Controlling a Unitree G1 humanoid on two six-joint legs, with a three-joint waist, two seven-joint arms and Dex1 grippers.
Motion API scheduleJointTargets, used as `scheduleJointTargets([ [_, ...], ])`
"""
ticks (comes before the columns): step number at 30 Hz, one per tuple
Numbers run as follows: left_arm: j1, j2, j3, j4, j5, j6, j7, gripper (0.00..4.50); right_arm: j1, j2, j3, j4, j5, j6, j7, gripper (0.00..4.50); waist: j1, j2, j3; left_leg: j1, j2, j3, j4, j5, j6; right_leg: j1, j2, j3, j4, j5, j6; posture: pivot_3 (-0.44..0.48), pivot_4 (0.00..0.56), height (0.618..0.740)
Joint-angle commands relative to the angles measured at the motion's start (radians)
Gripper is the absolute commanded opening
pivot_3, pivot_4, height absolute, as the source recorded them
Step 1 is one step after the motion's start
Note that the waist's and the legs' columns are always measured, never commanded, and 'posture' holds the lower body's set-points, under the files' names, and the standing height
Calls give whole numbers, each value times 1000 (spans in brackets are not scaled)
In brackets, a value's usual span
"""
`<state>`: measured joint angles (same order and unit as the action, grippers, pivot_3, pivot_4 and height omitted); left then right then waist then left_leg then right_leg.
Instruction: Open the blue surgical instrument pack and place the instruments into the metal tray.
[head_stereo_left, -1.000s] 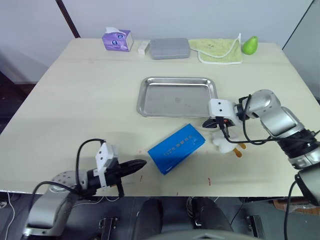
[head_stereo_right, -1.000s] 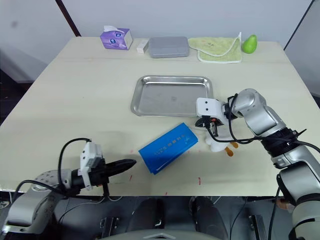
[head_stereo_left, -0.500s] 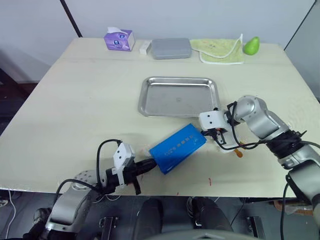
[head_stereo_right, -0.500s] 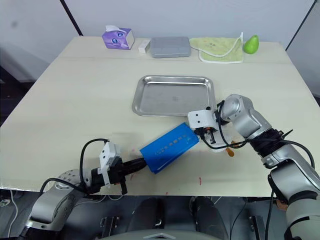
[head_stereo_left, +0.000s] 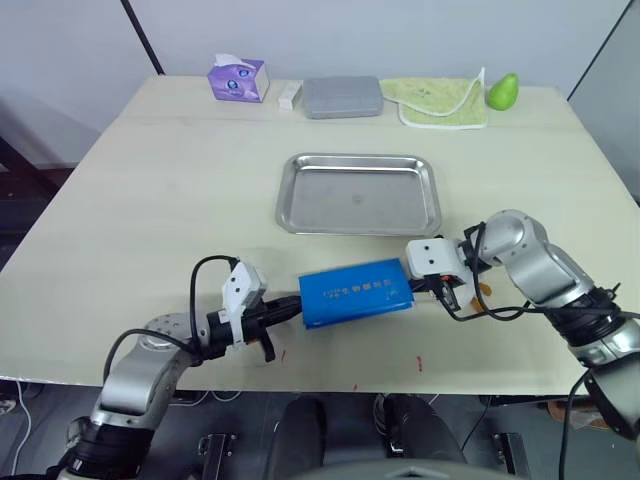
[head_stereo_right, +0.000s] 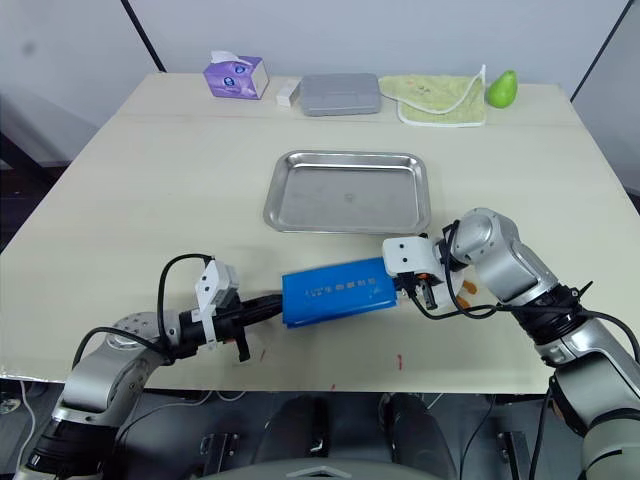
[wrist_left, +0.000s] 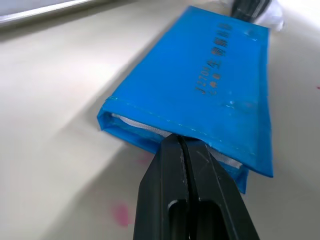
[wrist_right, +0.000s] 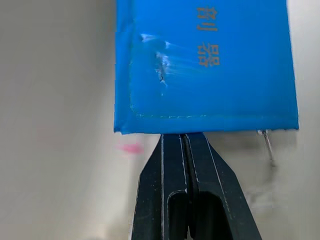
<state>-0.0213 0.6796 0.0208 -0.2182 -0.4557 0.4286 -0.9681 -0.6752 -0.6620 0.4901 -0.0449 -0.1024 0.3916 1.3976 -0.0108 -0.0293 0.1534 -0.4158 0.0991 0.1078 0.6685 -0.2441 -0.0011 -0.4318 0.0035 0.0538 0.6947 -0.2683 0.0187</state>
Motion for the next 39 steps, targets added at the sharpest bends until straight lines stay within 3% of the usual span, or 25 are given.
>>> scheduleJointTargets([
  [1,-37,6,-33,-7,-6,-26,-64,25,37,12,-11,-127,68,46,12,0,0,0,0,0,0,0,0,0,0,0,0,0,0,0,0,0,150,740],
  [17,-83,13,-92,15,35,-19,-155,25,186,-66,-54,-320,115,181,-54,0,1,0,0,0,0,-1,0,0,0,0,0,0,0,0,0,0,150,740],
  [31,-20,3,-68,4,56,-52,-127,25,185,-77,-59,-298,96,182,-100,0,0,0,0,0,0,-1,0,0,0,0,0,0,0,0,0,0,150,740],
  [39,4,2,-17,65,48,-128,-159,25,220,-95,-129,-316,143,212,-137,0,0,0,0,0,0,-1,0,0,0,0,0,0,0,0,0,0,150,740],
])
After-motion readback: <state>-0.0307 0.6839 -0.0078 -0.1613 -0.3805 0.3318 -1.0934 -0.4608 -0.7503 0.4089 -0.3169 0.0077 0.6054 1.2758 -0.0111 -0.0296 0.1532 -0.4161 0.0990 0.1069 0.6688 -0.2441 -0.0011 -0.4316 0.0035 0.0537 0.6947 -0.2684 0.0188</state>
